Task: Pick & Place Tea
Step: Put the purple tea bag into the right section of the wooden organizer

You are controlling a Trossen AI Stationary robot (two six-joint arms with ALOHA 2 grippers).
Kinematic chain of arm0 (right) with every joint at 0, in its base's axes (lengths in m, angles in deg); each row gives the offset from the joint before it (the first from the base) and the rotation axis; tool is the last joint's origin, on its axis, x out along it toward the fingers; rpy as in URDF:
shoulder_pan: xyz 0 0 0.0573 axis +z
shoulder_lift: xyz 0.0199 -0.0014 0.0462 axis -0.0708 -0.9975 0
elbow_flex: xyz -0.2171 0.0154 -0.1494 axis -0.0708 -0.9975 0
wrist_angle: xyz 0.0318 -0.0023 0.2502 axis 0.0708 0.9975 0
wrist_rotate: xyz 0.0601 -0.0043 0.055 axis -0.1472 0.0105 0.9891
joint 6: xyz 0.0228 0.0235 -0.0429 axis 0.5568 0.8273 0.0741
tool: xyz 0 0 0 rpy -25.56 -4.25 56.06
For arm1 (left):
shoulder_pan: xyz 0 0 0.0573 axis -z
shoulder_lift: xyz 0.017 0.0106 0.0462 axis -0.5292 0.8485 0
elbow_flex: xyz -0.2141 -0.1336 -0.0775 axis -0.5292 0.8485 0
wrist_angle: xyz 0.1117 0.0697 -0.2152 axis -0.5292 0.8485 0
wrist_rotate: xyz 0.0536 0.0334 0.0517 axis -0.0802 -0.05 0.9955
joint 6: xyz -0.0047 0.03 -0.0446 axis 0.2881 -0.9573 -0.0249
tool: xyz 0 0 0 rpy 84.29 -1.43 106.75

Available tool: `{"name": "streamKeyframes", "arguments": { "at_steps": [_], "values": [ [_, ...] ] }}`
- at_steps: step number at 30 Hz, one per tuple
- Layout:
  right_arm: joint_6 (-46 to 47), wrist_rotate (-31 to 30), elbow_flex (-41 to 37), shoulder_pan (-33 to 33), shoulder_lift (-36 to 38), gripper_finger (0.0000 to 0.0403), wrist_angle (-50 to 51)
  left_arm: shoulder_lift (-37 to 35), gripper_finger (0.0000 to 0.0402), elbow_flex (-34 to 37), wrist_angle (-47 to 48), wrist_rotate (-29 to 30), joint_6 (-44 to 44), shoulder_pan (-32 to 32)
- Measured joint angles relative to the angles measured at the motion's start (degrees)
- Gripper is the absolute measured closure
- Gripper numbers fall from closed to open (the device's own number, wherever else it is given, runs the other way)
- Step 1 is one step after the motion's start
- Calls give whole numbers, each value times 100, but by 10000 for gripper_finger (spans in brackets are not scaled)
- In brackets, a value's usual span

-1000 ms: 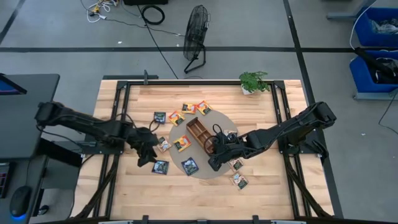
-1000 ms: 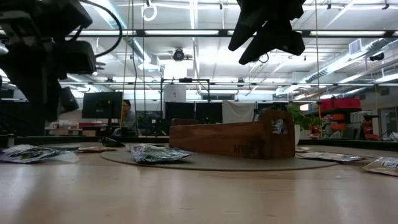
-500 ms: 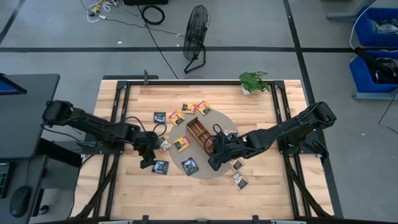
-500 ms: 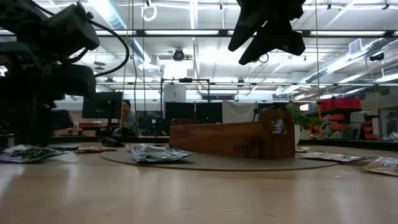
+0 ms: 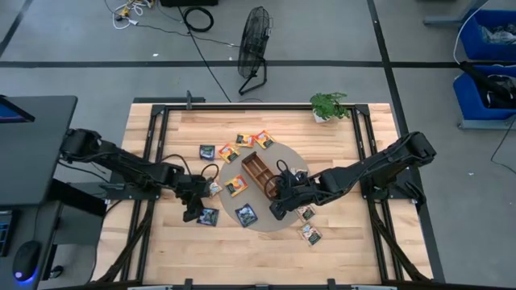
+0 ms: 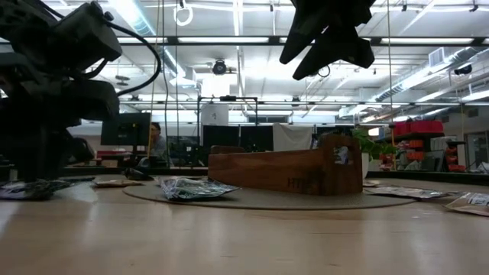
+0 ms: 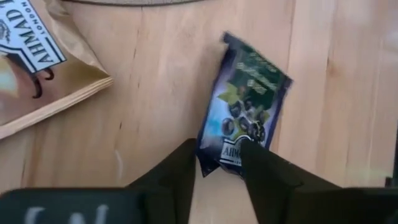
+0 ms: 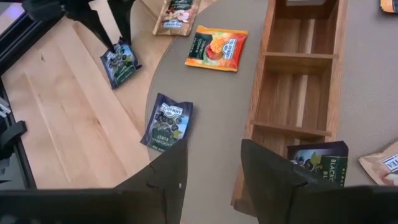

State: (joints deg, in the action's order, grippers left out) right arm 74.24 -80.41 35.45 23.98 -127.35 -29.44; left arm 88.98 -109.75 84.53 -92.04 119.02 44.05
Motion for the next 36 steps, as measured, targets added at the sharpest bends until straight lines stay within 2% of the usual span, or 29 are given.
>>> {"name": "streamKeyframes", "arguments": {
  "at_steps": [7, 13, 21, 25, 28, 33, 36],
  "values": [
    [0, 0, 0, -24, 0, 245, 0, 8, 388, 10, 16, -73, 51, 0],
    [0, 1, 0, -76, 0, 245, -58, 10, 394, 16, -162, -44, 386, 0],
    [-10, 2, 4, -107, 0, 245, -652, -186, 397, 6, -1088, -71, 1015, -9],
    [104, 142, 4, -230, -2, 245, -1024, -378, 397, -218, -1139, 209, 1063, -179],
    [292, 442, 4, -400, -2, 245, -1281, -468, 398, -533, -1160, 480, 946, -433],
    [1164, 1185, 4, -738, -2, 245, -1436, -482, 398, -1205, -1173, 872, 487, -795],
    [1377, 1386, 4, -880, -2, 245, -1557, -482, 398, -1539, -1181, 1017, 265, -911]
  ]
}}
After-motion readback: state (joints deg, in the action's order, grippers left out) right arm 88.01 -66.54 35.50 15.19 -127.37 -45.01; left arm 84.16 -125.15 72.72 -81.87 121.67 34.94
